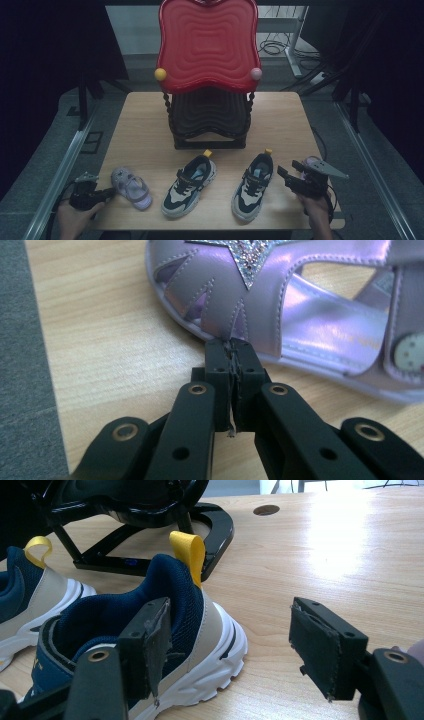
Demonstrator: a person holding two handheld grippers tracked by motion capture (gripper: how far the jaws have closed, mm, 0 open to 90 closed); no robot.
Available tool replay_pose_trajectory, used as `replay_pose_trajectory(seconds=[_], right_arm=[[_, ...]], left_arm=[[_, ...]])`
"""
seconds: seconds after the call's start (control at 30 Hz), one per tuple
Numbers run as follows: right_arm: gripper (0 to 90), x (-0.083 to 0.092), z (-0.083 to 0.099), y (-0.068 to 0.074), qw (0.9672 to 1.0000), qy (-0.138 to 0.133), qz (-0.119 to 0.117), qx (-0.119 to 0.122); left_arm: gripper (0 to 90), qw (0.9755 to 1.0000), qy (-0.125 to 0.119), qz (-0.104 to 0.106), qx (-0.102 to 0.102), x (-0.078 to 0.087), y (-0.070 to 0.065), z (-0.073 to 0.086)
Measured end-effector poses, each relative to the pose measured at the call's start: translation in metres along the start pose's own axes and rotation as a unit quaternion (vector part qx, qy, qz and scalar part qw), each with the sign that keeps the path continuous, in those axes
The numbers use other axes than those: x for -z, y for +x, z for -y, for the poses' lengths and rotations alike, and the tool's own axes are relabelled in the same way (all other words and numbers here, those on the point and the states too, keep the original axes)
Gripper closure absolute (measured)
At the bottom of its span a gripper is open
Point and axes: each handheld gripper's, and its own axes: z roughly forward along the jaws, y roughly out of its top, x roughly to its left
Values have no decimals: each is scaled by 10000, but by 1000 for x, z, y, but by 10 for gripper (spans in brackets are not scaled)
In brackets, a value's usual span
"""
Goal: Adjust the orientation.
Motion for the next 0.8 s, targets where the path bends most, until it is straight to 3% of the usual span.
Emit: replay_pose_trajectory(seconds=[0.67, 0.73, 0.8], right_arm=[[337, -1, 0, 1, 10000, 9, 42, 16], [337, 0, 0, 1, 10000, -24, 74, 9], [337, 1, 0, 0, 10000, -42, 83, 8]], left_arm=[[878, 10000, -41, -3, 85, -7, 7, -15], [863, 9999, -72, 84, 132, -5, 11, -14], [864, 9997, -115, 11, 198, -4, 14, -13]])
